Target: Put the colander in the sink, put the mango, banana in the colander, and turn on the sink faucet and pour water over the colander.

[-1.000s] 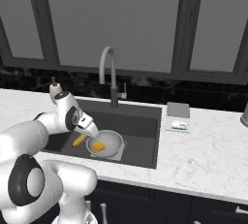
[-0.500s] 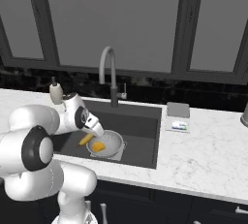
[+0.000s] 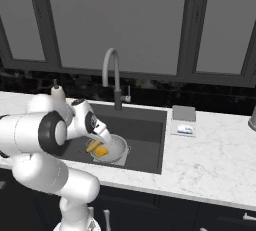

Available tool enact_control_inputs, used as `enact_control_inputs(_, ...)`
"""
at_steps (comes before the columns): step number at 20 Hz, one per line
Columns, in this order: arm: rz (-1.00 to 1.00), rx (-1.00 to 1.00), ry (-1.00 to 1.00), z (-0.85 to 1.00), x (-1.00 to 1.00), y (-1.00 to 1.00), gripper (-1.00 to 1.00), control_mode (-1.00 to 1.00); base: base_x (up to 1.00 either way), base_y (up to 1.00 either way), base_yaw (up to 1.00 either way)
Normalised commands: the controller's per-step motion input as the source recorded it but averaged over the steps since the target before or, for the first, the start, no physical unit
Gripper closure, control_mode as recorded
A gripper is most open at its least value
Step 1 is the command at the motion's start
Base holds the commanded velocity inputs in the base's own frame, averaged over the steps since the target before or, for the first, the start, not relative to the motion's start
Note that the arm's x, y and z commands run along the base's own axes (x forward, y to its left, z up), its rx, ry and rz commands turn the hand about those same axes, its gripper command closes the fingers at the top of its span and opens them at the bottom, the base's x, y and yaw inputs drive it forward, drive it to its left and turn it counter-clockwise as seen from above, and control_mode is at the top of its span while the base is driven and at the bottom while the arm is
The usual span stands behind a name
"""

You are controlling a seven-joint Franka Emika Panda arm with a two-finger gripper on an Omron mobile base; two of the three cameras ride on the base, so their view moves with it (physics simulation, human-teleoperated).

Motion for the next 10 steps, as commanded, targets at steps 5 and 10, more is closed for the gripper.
enact_control_inputs(5,-0.01,0.00,0.08,-0.24,0.16,-0.06,1.00,-1.00,0.00,0.00,0.00)
enact_control_inputs(10,0.00,0.00,0.04,-0.27,0.08,-0.04,1.00,-1.00,0.00,0.00,0.00)
